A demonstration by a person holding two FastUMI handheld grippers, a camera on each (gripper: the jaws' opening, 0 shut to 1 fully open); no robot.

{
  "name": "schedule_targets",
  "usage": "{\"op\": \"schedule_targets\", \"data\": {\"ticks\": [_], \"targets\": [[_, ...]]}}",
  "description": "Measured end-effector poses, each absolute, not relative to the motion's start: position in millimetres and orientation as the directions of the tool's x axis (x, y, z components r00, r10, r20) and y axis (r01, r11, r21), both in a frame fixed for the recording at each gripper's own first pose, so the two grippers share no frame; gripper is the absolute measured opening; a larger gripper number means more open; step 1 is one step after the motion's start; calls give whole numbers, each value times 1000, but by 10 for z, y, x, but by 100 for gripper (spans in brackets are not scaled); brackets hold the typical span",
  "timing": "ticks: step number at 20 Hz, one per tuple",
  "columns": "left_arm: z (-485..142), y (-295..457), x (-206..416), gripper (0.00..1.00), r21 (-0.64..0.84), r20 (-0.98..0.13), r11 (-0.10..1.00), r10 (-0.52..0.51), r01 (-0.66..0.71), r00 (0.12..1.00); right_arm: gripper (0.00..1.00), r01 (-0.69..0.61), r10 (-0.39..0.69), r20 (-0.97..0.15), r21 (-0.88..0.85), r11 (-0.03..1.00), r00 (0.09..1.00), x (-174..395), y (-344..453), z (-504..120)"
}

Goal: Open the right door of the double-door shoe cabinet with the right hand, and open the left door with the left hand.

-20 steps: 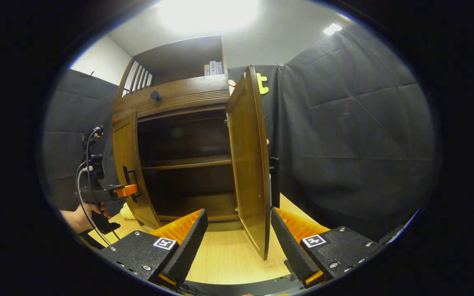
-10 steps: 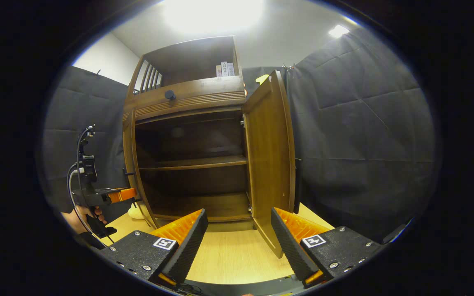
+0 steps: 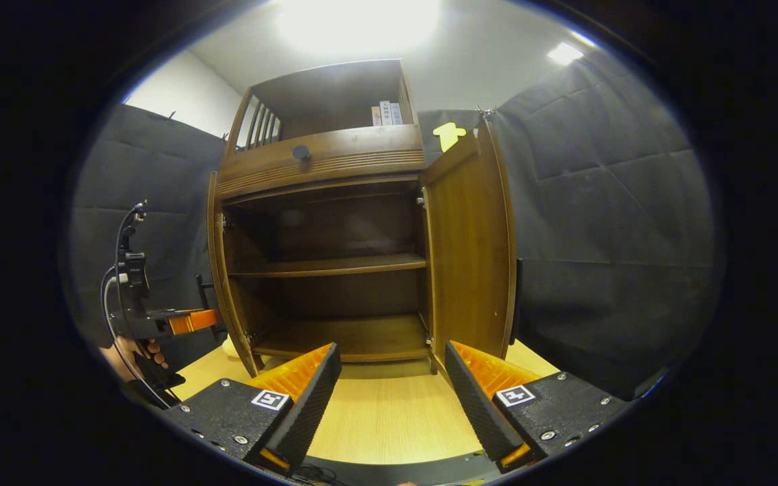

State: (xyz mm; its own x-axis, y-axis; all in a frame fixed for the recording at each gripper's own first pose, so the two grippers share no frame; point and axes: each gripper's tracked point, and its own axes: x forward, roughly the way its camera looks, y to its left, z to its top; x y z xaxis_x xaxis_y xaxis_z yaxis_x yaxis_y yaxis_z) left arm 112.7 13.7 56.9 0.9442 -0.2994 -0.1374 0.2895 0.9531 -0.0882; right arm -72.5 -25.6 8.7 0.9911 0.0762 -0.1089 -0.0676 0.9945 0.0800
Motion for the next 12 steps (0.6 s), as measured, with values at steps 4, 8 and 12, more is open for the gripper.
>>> {"op": "schedule_targets", "data": {"ticks": [4,8,12], "targets": [[556,158,1113,25,-93,-135,954,-295,284,946,95,-79,86,-107,73,994,991,-746,-158,97],[634,119,1052,24,-68,-104,958,-286,280,953,95,-94,101,-100,70,993,990,-794,-48,109],[656,216,960,24,-66,-93,963,-268,263,959,95,-119,125,-95,64,991,988,-847,125,105]]}}
